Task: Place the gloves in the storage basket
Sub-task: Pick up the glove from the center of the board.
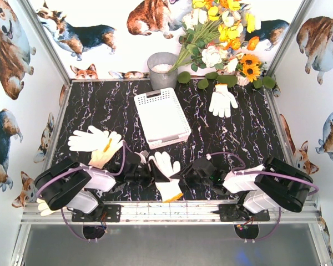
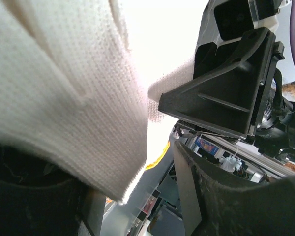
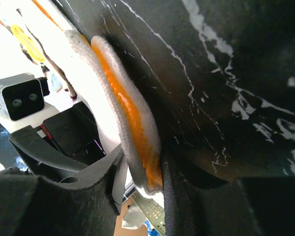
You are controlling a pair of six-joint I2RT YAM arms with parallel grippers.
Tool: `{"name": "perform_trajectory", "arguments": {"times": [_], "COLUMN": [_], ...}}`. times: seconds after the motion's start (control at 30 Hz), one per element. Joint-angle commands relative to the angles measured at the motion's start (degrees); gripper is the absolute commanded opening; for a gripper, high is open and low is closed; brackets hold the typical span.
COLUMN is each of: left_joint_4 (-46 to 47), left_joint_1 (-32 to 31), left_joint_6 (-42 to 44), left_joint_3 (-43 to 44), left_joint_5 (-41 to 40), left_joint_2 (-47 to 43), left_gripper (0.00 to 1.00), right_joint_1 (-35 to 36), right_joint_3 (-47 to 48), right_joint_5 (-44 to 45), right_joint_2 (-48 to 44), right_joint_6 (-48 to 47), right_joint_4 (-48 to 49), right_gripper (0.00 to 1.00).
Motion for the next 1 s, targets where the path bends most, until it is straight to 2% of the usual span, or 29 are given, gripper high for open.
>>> {"name": "perform_trajectory", "arguments": {"times": [0.0,0.1,0.23,0.33,0.6,0.73,0.97], "left_joint_4": [5.37,9.06,17.02,18.69,16.83,17.8,16.09], "left_joint_1": [-1.86,-3.17,-3.35,-3.35,-2.56,-2.17,-0.59], "left_joint_6": [-0.82,-2.51,-6.34,-7.32,-8.81,-10.38,-10.6], "left_joint_3": [-0.16,0.08,-0.58,-0.27,0.75,0.75,0.87], "left_joint_5": [1.34,1.63,3.01,4.23,6.11,6.58,5.86], "left_joint_2": [2.42,4.98,8.18,8.82,5.01,3.87,0.43], "left_gripper": [0.47,0.44,0.18,0.01,0.0,0.0,0.0], "right_joint_1": [0.22,0.22,0.22,0.22,0.22,0.22,0.22], "right_joint_3": [1.08,1.13,1.57,1.13,1.19,1.14,0.97], "right_joint_5": [2.78,2.83,2.87,2.94,2.83,1.82,0.89], "right_joint_2": [0.74,0.89,0.1,-0.9,-2.32,-0.23,1.27], "right_joint_6": [-0.08,0.1,-0.88,-1.51,-3.08,-3.22,-2.76], "right_joint_4": [-0.31,0.59,-0.33,-1.22,-2.53,0.86,2.78], "right_gripper": [0.32,0.28,0.27,0.3,0.41,0.47,0.51]}}
